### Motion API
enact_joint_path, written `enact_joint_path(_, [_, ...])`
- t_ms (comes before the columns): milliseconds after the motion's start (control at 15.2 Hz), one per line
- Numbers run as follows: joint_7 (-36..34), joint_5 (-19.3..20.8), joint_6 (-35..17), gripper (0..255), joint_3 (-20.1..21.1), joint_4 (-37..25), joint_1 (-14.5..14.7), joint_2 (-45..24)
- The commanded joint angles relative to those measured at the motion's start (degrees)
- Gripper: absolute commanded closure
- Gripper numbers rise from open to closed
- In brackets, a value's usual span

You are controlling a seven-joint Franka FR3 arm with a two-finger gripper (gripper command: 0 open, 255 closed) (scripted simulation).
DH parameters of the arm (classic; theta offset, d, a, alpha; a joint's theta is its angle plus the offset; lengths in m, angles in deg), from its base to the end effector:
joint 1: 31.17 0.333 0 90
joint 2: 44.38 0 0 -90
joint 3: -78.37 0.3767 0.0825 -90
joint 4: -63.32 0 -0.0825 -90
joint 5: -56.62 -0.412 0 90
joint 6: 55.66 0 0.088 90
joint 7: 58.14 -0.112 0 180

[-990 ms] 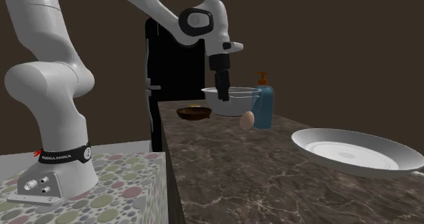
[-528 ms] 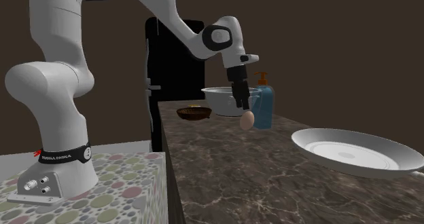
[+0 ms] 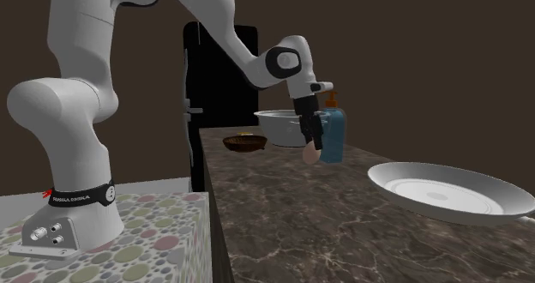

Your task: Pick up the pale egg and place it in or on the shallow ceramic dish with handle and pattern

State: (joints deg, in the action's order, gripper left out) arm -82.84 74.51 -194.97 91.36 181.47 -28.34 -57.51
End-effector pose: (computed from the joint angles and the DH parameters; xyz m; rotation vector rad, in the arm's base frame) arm 0.6108 0.1650 0.3763 3.0179 0.0872 0.3015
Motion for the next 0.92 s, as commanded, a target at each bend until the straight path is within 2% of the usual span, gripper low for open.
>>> enact_joint_path(0, [-0.4,0.5,-1.0,0,-0.2,0.3,0.0,-0.9])
enact_joint_path(528, [-0.4,0.5,-1.0,0,-0.2,0.3,0.0,-0.9])
enact_joint_path(594, [-0.5,0.6,-1.1,255,-0.2,0.5,0.1,-0.9])
enact_joint_path(858, [-0.9,0.8,-0.8,255,-0.1,-0.3,0.3,-1.4])
